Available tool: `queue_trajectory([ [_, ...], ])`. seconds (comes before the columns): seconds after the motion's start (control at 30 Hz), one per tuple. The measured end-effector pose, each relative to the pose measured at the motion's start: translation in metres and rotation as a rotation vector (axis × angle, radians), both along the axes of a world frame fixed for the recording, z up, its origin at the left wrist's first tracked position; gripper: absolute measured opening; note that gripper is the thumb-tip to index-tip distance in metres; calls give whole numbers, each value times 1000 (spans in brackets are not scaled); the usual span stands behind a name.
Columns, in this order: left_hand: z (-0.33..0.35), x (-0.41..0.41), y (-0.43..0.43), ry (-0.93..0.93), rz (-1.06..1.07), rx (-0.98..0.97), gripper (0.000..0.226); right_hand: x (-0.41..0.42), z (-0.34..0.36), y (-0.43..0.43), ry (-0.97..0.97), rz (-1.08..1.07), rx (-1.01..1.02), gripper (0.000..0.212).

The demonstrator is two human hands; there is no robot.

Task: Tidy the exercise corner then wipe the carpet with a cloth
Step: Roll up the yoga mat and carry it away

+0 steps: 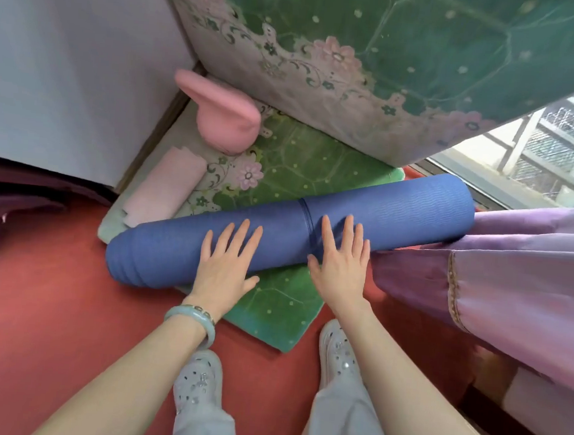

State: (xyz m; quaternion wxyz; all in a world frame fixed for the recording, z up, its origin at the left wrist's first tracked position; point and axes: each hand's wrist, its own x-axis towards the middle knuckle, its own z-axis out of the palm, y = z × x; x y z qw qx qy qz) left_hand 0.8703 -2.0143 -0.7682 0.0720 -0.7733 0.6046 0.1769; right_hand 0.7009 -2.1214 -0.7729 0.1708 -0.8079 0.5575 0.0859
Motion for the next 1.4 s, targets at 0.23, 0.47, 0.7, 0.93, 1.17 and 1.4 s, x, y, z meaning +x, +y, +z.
queue_trajectory([
  [0.23,-5,-7,-4,-58,32,118,108,-3,1,-14,133,156,20,95],
  [0.47,11,-6,-4,-52,13,126,104,2,17,-21,74,178,85,89],
  [0.7,63,16,-10,-48,13,106,102,14,75,-28,67,220,204,87],
  [0.93,188,44,-11,178,120,-13,97,38,201,-37,-60,237,304,94],
  [1.17,405,58,8,739,461,-306,89,60,409,-22,-457,77,421,102],
  [1.4,595,75,52,1019,443,-643,104,51,609,35,-876,-114,303,103],
])
